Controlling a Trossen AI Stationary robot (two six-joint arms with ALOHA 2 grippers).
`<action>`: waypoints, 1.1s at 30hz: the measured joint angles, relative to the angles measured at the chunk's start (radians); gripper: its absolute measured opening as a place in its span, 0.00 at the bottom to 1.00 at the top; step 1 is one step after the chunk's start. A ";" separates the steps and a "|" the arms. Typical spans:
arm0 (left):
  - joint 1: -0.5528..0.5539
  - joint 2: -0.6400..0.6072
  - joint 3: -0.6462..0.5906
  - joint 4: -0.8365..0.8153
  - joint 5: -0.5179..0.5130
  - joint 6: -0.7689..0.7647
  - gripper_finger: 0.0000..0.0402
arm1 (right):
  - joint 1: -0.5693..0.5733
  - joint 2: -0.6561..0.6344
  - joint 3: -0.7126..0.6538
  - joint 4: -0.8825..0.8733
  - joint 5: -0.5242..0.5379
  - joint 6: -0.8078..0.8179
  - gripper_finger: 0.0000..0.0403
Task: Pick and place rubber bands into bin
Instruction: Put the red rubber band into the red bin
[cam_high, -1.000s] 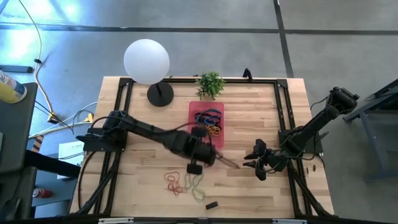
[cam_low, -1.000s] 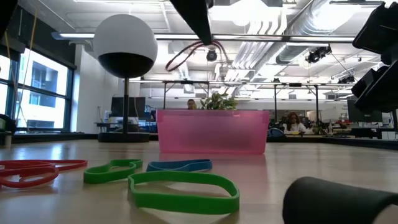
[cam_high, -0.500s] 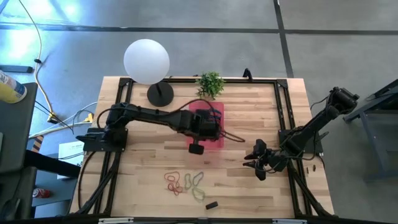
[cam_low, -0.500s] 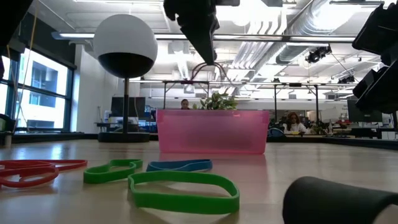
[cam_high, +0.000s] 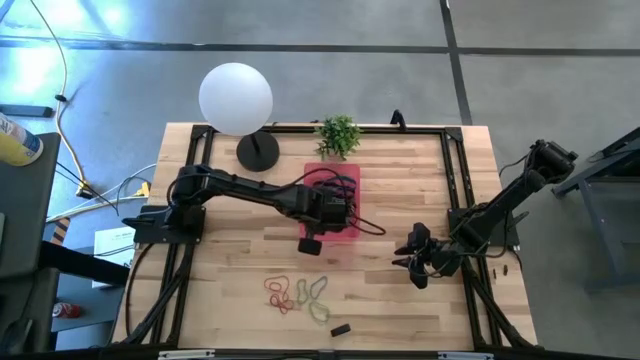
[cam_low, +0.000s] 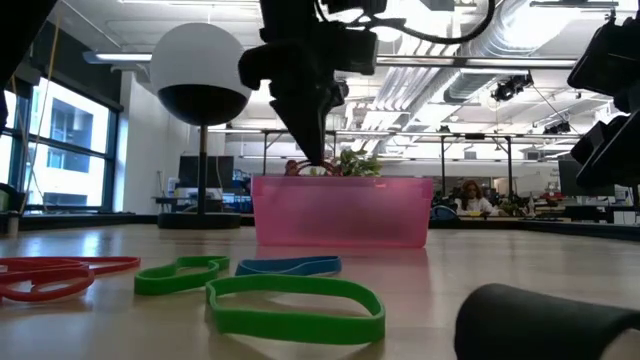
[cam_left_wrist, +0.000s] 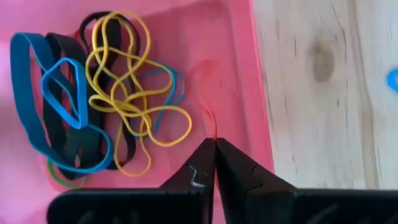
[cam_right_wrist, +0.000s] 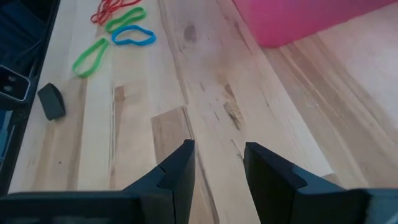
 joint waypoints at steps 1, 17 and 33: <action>0.000 0.000 -0.008 0.015 0.000 -0.012 0.00 | 0.000 0.000 0.000 -0.001 0.007 0.000 0.32; -0.012 0.000 -0.006 0.064 0.089 -0.035 0.31 | 0.000 0.000 0.000 -0.001 0.022 0.026 0.32; -0.382 0.000 0.082 -0.082 -0.009 -0.287 0.29 | 0.000 0.000 0.000 -0.025 0.022 0.017 0.32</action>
